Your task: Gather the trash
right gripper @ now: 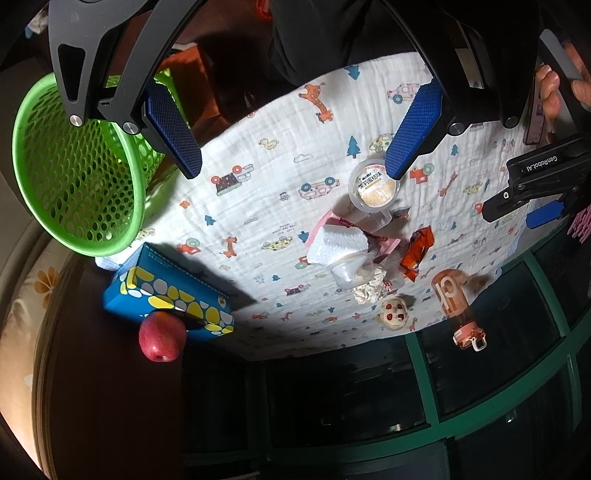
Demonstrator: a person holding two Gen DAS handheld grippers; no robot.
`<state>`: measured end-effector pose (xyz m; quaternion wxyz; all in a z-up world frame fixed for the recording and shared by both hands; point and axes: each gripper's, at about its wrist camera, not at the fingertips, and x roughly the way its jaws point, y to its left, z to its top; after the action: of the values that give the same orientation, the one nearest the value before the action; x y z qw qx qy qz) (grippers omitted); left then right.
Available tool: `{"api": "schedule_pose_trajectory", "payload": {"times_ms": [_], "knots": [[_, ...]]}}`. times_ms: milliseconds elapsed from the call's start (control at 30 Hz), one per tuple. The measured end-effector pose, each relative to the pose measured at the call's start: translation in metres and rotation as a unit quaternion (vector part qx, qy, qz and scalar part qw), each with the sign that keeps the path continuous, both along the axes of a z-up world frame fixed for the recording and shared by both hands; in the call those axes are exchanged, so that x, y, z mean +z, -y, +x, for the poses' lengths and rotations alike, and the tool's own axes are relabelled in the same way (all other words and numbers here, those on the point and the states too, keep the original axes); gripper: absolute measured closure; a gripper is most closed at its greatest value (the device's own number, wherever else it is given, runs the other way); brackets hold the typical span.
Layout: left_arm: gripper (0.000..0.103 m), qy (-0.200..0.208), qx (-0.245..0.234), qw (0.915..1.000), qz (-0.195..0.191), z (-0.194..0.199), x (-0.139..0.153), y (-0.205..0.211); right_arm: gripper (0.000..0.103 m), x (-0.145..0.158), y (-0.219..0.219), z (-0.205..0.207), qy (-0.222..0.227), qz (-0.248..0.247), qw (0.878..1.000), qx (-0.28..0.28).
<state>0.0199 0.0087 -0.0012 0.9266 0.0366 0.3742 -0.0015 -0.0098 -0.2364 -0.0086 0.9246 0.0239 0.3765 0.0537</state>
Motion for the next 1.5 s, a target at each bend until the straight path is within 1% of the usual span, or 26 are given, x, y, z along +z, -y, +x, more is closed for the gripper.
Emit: {"api": "schedule_pose_trajectory", "payload": {"times_ms": [200, 500, 867, 1133, 1267, 1433, 1500], "knots": [[0.006, -0.004, 0.010, 0.9999, 0.000, 0.008, -0.001, -0.006, 0.005, 0.002, -0.006, 0.010, 0.001, -0.006, 1.000, 0.010], [0.006, -0.006, 0.031, 0.9995, 0.001, 0.022, 0.002, -0.024, 0.005, 0.007, -0.019, 0.036, 0.006, -0.016, 0.999, 0.041], [0.006, -0.022, 0.052, 0.9984, -0.006, 0.041, -0.008, -0.045, 0.005, 0.003, -0.041, 0.093, -0.005, -0.023, 0.995, 0.095], [0.006, -0.035, 0.058, 0.9977, -0.008, 0.055, -0.017, -0.055, 0.011, -0.011, -0.057, 0.143, -0.030, -0.021, 0.989, 0.144], [0.006, -0.039, 0.056, 0.9976, -0.009, 0.062, -0.019, -0.058, 0.016, -0.021, -0.065, 0.164, -0.043, -0.026, 0.986, 0.160], [0.006, -0.047, 0.054, 0.9974, -0.013, 0.071, -0.023, -0.061, 0.019, -0.035, -0.071, 0.184, -0.058, -0.038, 0.983, 0.169], [0.006, -0.049, 0.050, 0.9974, -0.017, 0.075, -0.024, -0.062, 0.023, -0.040, -0.073, 0.190, -0.065, -0.041, 0.982, 0.171]]}}
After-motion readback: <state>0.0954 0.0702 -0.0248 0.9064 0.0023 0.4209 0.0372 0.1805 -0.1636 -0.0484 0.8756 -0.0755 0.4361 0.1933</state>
